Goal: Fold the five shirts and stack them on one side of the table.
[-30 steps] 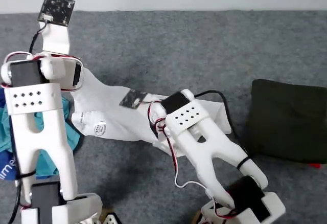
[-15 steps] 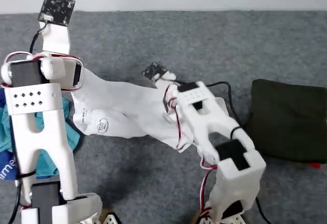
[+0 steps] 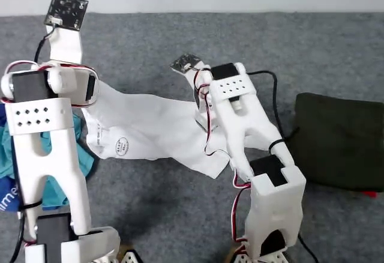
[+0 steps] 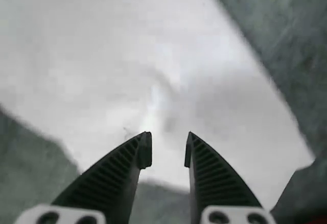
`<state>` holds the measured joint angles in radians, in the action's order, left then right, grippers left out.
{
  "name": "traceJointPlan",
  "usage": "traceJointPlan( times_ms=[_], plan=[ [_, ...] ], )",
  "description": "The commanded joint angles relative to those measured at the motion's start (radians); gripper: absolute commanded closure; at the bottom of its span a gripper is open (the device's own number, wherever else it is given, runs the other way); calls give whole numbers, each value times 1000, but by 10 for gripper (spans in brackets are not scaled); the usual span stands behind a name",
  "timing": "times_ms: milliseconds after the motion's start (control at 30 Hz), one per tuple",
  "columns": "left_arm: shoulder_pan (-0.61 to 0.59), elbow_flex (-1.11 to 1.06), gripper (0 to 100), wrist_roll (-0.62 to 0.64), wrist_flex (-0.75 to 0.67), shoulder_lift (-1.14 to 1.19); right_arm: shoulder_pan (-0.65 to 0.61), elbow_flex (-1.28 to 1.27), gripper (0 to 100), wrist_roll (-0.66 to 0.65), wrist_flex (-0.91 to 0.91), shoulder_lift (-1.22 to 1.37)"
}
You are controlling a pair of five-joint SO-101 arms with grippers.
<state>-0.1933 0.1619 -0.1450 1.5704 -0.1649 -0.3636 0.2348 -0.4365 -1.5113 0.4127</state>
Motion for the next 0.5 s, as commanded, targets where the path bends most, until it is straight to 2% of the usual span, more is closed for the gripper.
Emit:
traceJointPlan(
  times_ms=[0, 133, 333, 467],
  plan=[
    [-5, 4, 985, 6, -38, -34, -25, 66, 887, 11, -148, -85],
    [-5, 4, 985, -11, -51, -34, -97, 68, 887, 12, -278, -107],
    [-5, 4, 985, -28, -52, -34, -219, -51, 885, 83, -282, -157],
    [-5, 4, 985, -28, -49, -34, -266, -175, 793, 130, -271, -156]
  ],
)
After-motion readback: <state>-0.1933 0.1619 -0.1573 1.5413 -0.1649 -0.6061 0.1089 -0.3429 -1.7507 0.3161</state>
